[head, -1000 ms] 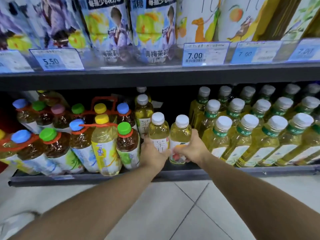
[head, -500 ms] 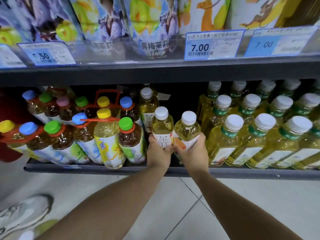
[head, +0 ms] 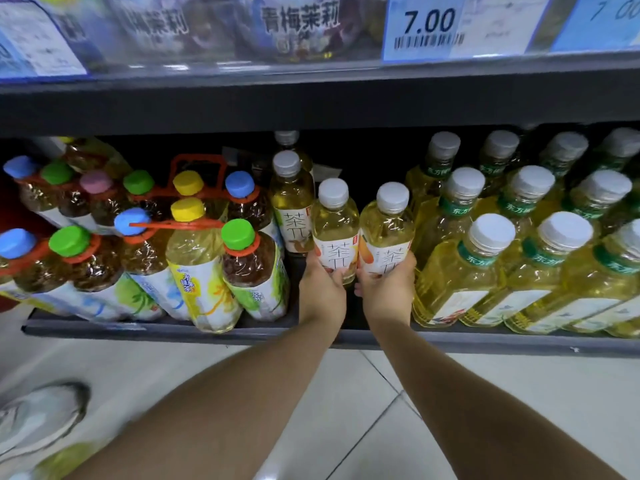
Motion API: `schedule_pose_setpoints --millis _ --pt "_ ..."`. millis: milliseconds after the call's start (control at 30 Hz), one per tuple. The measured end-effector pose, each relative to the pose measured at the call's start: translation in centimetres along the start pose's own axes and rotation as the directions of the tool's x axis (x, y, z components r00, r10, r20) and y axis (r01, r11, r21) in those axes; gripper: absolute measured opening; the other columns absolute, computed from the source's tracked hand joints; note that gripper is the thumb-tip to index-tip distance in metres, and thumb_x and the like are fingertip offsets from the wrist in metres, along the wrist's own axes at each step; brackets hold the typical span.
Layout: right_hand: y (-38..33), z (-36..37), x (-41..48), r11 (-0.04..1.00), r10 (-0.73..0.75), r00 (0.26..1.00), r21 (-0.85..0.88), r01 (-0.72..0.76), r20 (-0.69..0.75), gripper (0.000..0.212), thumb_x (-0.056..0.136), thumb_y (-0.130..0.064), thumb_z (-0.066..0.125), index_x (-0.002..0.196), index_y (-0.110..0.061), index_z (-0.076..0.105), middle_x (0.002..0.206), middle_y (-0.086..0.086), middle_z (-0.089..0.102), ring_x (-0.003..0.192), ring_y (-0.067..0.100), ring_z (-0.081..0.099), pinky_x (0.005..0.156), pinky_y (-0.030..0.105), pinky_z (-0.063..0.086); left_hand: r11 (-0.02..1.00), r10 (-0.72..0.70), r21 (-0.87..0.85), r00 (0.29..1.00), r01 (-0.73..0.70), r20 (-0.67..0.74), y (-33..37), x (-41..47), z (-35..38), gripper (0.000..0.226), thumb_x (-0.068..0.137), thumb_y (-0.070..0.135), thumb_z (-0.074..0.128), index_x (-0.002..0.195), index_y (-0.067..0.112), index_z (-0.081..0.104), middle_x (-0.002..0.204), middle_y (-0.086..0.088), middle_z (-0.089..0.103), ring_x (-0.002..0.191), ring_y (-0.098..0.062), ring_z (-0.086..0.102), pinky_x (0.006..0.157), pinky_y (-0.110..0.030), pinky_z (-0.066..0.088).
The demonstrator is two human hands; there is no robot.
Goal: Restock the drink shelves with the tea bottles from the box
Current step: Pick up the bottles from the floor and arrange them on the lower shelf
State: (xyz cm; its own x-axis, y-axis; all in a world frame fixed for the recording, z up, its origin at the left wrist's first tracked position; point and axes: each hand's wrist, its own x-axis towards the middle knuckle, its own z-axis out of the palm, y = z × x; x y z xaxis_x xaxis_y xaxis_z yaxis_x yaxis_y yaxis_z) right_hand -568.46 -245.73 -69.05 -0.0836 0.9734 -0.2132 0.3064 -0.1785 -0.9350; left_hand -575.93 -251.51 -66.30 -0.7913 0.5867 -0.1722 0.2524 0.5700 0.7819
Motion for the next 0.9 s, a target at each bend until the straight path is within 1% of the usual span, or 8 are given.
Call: schedule_pose_setpoints --millis 233,367,467,567,633,733,800,900 --pt "0.6 1.2 1.6 0.996 0.055 0.998 0.076 -0.056 0.017 0.079 0.083 -0.007 0.072 0.137 -0.041 0.025 0.134 0.001 0.053 0.114 0.024 0.062 0.087 0.049 0.058 0.991 -0.076 0.114 0.997 0.074 0.010 0.9 1.5 1.3 0.034 0.102 0.025 0.051 0.130 0.007 0.049 0.119 -0.014 0.066 0.111 -0.033 0.063 0.085 -0.038 0.049" --pt "-0.5 2.0 2.4 0.998 0.068 0.997 0.014 -0.067 -0.034 0.063 0.089 -0.009 0.067 0.137 -0.025 0.029 0.128 0.003 0.055 0.114 0.022 0.058 0.097 0.047 0.052 0.975 -0.223 0.016 0.975 0.223 0.010 2.3 3.4 2.5 0.033 0.102 0.025 0.050 0.125 0.003 0.056 0.121 -0.019 0.063 0.112 -0.035 0.060 0.089 -0.038 0.047" --pt "-2.0 1.8 2.7 0.985 0.147 0.988 -0.089 -0.150 -0.041 0.041 0.094 -0.023 0.063 0.128 -0.012 0.042 0.119 0.009 0.060 0.104 0.028 0.060 0.090 0.041 0.052 0.956 -0.292 -0.039 0.956 0.292 0.016 3.1 4.5 3.0 0.033 0.102 0.027 0.050 0.122 0.005 0.064 0.122 -0.019 0.064 0.115 -0.036 0.058 0.093 -0.038 0.046" --pt "-2.7 0.5 2.6 0.953 0.149 0.987 -0.258 -0.159 -0.058 0.037 0.099 -0.034 0.054 0.118 -0.003 0.059 0.112 0.015 0.065 0.097 0.031 0.059 0.076 0.027 0.040 0.931 -0.343 -0.136 0.939 0.337 -0.019 3.1 4.8 3.5 0.035 0.100 0.034 0.053 0.118 0.008 0.068 0.120 -0.015 0.067 0.115 -0.034 0.059 0.096 -0.039 0.049" --pt "-2.3 -0.4 2.0 0.960 0.060 0.997 -0.271 -0.072 -0.053 0.029 0.101 -0.030 0.051 0.111 -0.007 0.064 0.101 0.009 0.066 0.094 0.026 0.060 0.079 0.027 0.042 0.941 -0.306 -0.167 0.950 0.293 -0.059 2.7 3.7 3.5 0.036 0.099 0.037 0.055 0.117 0.009 0.069 0.116 -0.013 0.069 0.112 -0.032 0.061 0.093 -0.038 0.051" --pt "-1.5 -1.2 1.5 0.974 -0.063 0.998 -0.216 0.063 0.004 0.016 0.101 -0.024 0.050 0.103 -0.019 0.065 0.090 -0.003 0.062 0.083 0.016 0.058 0.078 0.028 0.045 0.975 -0.149 -0.178 0.987 0.135 -0.066 1.4 1.7 3.6 0.030 0.100 0.032 0.055 0.122 0.019 0.069 0.117 -0.004 0.071 0.113 -0.023 0.063 0.094 -0.031 0.048" --pt "-0.8 -0.9 1.6 0.981 -0.102 0.995 -0.168 0.102 0.012 0.015 0.101 -0.020 0.049 0.096 -0.023 0.063 0.086 -0.005 0.061 0.079 0.013 0.055 0.074 0.027 0.043 0.972 -0.080 -0.228 0.995 0.065 -0.059 1.2 1.3 3.7 0.030 0.100 0.030 0.055 0.126 0.023 0.067 0.119 0.001 0.071 0.115 -0.017 0.063 0.095 -0.025 0.046" --pt "-0.1 -0.3 2.1 0.980 -0.127 0.992 -0.154 0.124 -0.009 0.016 0.099 -0.019 0.049 0.090 -0.022 0.061 0.087 -0.002 0.063 0.082 0.018 0.058 0.077 0.033 0.049 0.966 -0.073 -0.252 0.994 0.052 -0.077 1.9 1.9 3.9 0.025 0.101 0.028 0.054 0.119 0.021 0.069 0.113 0.000 0.072 0.105 -0.018 0.063 0.086 -0.022 0.043"
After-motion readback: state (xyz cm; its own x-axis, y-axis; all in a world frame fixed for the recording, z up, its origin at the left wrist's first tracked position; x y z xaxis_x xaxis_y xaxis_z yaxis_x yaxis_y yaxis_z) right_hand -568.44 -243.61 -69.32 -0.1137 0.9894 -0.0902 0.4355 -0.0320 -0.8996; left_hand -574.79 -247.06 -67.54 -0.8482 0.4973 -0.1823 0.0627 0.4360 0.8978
